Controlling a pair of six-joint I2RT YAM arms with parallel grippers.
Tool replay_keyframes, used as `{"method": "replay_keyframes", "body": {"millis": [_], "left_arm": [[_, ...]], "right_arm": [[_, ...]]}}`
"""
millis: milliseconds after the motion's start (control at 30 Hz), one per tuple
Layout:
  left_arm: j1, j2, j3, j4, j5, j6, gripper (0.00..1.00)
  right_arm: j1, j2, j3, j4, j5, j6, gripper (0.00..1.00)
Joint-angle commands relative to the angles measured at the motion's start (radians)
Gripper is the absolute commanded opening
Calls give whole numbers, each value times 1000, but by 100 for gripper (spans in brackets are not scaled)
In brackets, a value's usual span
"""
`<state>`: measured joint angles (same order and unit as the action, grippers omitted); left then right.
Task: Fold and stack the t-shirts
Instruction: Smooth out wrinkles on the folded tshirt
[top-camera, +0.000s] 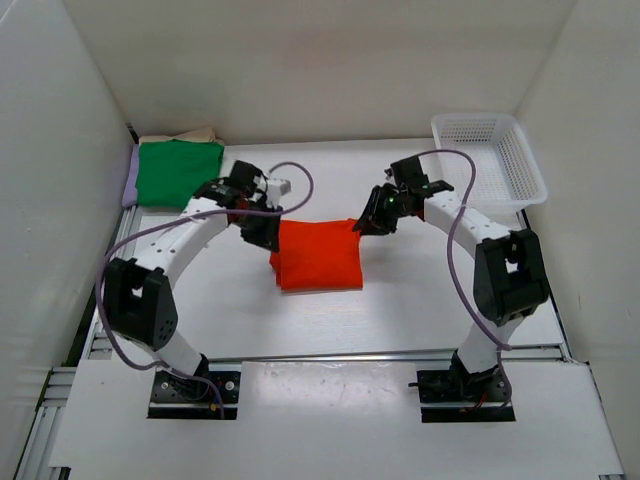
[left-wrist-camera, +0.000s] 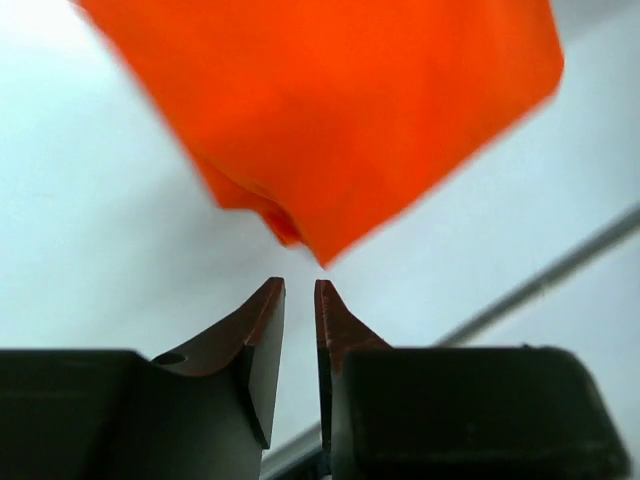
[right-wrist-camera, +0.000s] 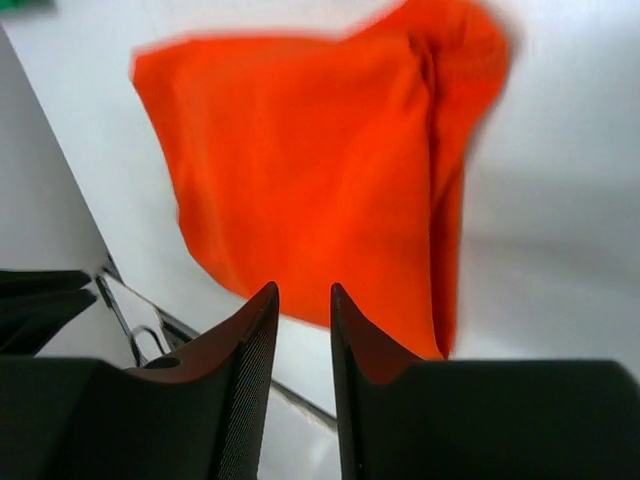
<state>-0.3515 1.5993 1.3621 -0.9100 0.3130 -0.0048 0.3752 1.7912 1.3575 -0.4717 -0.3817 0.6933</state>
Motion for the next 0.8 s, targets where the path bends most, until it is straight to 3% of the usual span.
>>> {"method": "replay_keyframes", "body": {"millis": [0, 200, 467, 667, 733, 767], "left_arm": [[-64, 73, -122, 10, 57, 5, 32], [-87, 152, -156, 68, 57, 5, 48], [-87, 192, -129, 91, 101, 5, 51], [-87, 251, -120, 91, 196, 5, 34], [-87, 281, -120, 82, 196, 5, 24], [-87, 281, -120, 82, 196, 5, 19]], "right_arm": [[19, -27, -139, -45, -20, -63, 34], [68, -27, -213, -45, -29, -107, 42], [97, -18, -284, -16, -8, -97, 47], [97, 5, -325, 7, -8, -86, 44], [97, 16, -325, 30, -22, -74, 39], [97, 25, -313, 30, -31, -64, 30]]}}
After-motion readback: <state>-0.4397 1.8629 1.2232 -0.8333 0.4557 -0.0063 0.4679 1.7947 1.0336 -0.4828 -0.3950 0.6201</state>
